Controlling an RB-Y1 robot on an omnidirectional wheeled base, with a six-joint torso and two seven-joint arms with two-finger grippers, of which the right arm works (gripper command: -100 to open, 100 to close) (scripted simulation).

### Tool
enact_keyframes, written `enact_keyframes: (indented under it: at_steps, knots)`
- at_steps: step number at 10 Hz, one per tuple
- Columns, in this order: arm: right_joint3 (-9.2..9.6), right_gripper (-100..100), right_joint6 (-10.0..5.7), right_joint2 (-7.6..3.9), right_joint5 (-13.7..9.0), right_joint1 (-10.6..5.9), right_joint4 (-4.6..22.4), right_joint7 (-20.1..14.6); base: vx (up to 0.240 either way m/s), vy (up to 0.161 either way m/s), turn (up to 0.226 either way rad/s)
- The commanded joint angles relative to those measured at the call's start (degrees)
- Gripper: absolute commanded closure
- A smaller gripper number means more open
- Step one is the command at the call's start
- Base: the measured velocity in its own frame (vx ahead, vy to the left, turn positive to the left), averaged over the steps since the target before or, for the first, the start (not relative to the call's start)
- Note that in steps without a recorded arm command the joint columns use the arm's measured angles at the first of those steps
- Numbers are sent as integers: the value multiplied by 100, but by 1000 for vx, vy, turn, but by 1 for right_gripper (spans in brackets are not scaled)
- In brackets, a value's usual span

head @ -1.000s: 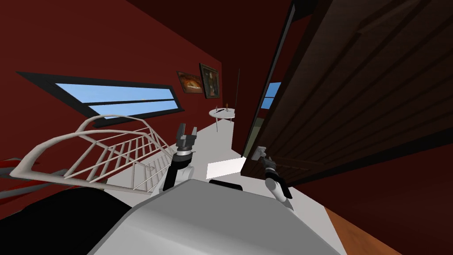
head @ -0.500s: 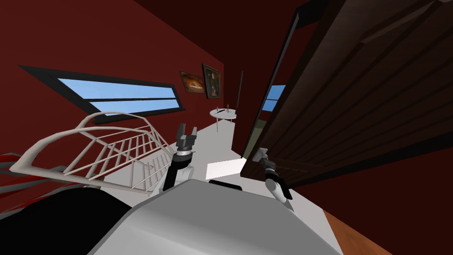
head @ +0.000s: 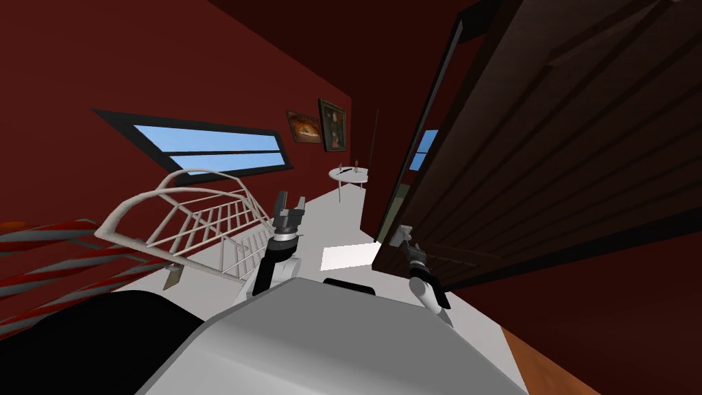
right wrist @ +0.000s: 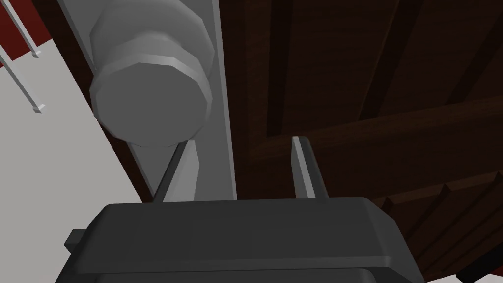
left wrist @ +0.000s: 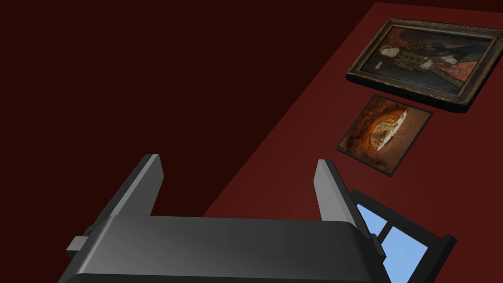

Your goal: Pull the door open

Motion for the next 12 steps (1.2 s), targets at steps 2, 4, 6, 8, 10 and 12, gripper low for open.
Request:
enact_keyframes:
  at_steps: [2,4,6,8,10,12]
  knots:
    - [272,-100,-234,-43,56,-52,-12,-127,-171,-93,169]
    - [420,-100,-385,-61,91,-68,-10,-194,-159,-62,162]
    - [603,-100,-572,-83,134,-87,-8,-276,-176,-87,180]
    - [745,-100,-715,-101,167,-102,-6,-339,-205,-92,149]
    - [785,-100,-755,-122,178,-127,33,-373,-147,-60,80]
    - [592,-100,-868,-361,86,-173,259,-627,167,16,218]
